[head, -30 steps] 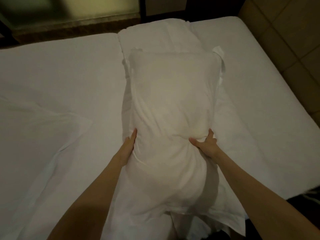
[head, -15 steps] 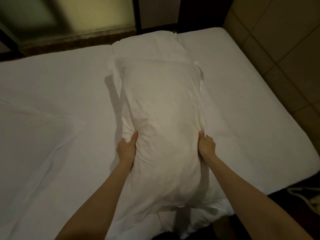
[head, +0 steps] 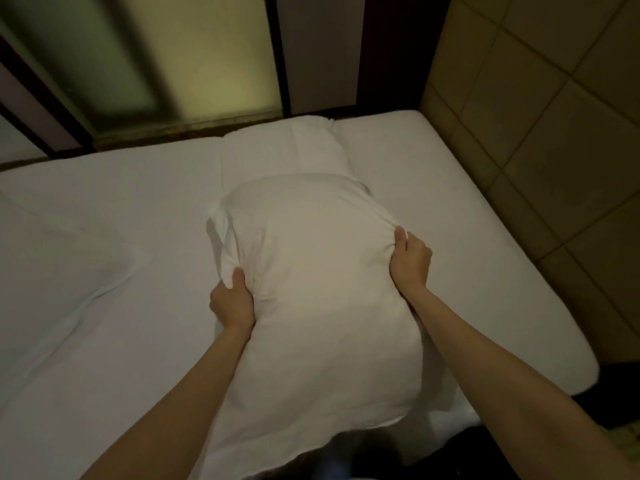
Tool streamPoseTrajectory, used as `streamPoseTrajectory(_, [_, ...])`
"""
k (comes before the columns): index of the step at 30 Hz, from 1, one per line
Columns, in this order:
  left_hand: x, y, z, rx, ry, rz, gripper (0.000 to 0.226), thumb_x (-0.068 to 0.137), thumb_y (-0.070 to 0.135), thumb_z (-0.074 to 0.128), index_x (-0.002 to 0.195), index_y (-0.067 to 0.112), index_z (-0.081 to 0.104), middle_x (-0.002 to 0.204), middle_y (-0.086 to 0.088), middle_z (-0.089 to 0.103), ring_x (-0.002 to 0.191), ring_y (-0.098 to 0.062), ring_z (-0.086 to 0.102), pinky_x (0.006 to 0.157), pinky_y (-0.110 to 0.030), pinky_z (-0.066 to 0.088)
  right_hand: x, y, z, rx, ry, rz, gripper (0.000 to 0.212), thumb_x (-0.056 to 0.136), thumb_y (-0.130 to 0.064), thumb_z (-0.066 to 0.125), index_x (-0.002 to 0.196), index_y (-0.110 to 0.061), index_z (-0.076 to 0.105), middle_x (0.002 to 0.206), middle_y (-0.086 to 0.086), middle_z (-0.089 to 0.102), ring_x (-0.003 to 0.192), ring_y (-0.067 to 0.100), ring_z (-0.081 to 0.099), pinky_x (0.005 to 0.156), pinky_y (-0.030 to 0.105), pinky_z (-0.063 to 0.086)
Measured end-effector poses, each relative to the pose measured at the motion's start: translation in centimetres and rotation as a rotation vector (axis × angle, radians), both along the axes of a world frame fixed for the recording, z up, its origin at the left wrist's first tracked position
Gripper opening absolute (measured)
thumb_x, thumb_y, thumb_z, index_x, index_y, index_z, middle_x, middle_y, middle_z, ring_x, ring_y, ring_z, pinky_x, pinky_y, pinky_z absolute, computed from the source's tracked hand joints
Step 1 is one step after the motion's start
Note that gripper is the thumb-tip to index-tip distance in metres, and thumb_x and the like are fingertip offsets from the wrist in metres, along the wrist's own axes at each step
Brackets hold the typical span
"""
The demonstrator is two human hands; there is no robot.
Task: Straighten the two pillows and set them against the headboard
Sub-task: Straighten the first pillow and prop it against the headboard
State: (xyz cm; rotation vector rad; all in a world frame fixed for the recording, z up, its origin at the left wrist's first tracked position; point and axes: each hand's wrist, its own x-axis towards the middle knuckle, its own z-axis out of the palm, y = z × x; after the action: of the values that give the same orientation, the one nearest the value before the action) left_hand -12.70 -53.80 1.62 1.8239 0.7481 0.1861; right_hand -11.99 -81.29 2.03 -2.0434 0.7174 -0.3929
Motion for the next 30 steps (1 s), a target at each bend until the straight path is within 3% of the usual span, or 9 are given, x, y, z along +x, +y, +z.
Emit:
streamPoseTrajectory(2, [-0.6,-3.5,1.3,-0.02,-0.04,0.031,0.033,0.094,0.03,0.05,0.077,0.005,0.063,0.077,-0.009,0.061,0.07,-0.019,0.052,0.05,-0.023,0.033,-0.4,-3.5,1.0,0.024,-0.038,0.006,0.046,0.101,-0.035,0.035,0.07,-0.005,0.052,0.074,0.016,0.06,0.071,0.027,0.053,0.066,0.034,0.04])
streamPoseTrajectory(7, [-0.5,-13.0,4.8,-0.07,-0.145,0.047,0.034,0.094,0.029,0.05,0.086,0.0,0.067,0.08,-0.008,0.063,0.073,-0.02,0.055,0.058,-0.025,0.037,-1.0,-13.0,5.3,0.009,-0.146,-0.016,0.045,0.101,-0.032,0.036,0.071,-0.003,0.055,0.073,0.016,0.06,0.071,0.027,0.053,0.065,0.03,0.035])
streamPoseTrajectory(11, [1.2,-19.0,8.1,-0.075,-0.226,0.018,0.034,0.094,0.031,0.049,0.086,0.004,0.066,0.083,-0.009,0.063,0.074,-0.021,0.055,0.054,-0.023,0.037,-0.6,-18.6,9.3,-0.007,-0.269,-0.071,0.046,0.101,-0.029,0.039,0.073,0.003,0.056,0.073,0.021,0.06,0.069,0.027,0.051,0.061,0.029,0.027])
streamPoseTrajectory(13, [2.4,-21.1,9.8,-0.098,-0.26,-0.008,0.032,0.094,0.032,0.049,0.088,0.006,0.066,0.083,-0.008,0.063,0.075,-0.022,0.055,0.064,-0.025,0.04,-0.4,-20.5,11.1,-0.032,-0.343,-0.108,0.045,0.1,-0.026,0.04,0.078,0.007,0.06,0.079,0.026,0.065,0.069,0.025,0.048,0.059,0.027,0.021])
streamPoseTrajectory(17, [5.0,-24.2,13.3,-0.128,-0.328,-0.024,0.032,0.094,0.034,0.049,0.076,0.009,0.058,0.066,0.002,0.056,0.07,-0.02,0.053,0.059,-0.024,0.038,1.2,-23.7,15.3,-0.078,-0.457,-0.143,0.046,0.1,-0.029,0.04,0.077,0.006,0.059,0.079,0.026,0.065,0.068,0.026,0.047,0.059,0.029,0.022])
streamPoseTrajectory(20, [7.0,-25.2,15.4,-0.122,-0.382,-0.013,0.035,0.094,0.035,0.048,0.086,0.005,0.063,0.08,-0.006,0.06,0.076,-0.022,0.055,0.065,-0.027,0.04,3.0,-24.9,18.0,-0.082,-0.498,-0.123,0.048,0.1,-0.034,0.038,0.074,0.001,0.057,0.072,0.018,0.061,0.068,0.026,0.05,0.06,0.029,0.027])
streamPoseTrajectory(26, [11.8,-26.0,19.5,-0.113,-0.447,0.027,0.047,0.095,0.035,0.045,0.104,-0.007,0.064,0.109,-0.026,0.065,0.1,-0.037,0.06,0.081,-0.036,0.044,7.3,-25.1,23.7,-0.137,-0.606,-0.099,0.042,0.1,-0.03,0.04,0.067,-0.007,0.05,0.065,0.01,0.052,0.063,0.026,0.043,0.056,0.029,0.018])
streamPoseTrajectory(30, [15.3,-26.4,21.2,-0.174,-0.463,0.031,0.042,0.094,0.035,0.045,0.097,-0.003,0.064,0.102,-0.023,0.064,0.097,-0.035,0.059,0.078,-0.036,0.043,10.4,-24.9,26.5,-0.201,-0.662,-0.087,0.041,0.1,-0.028,0.041,0.066,-0.007,0.047,0.063,0.011,0.05,0.06,0.026,0.041,0.054,0.028,0.016])
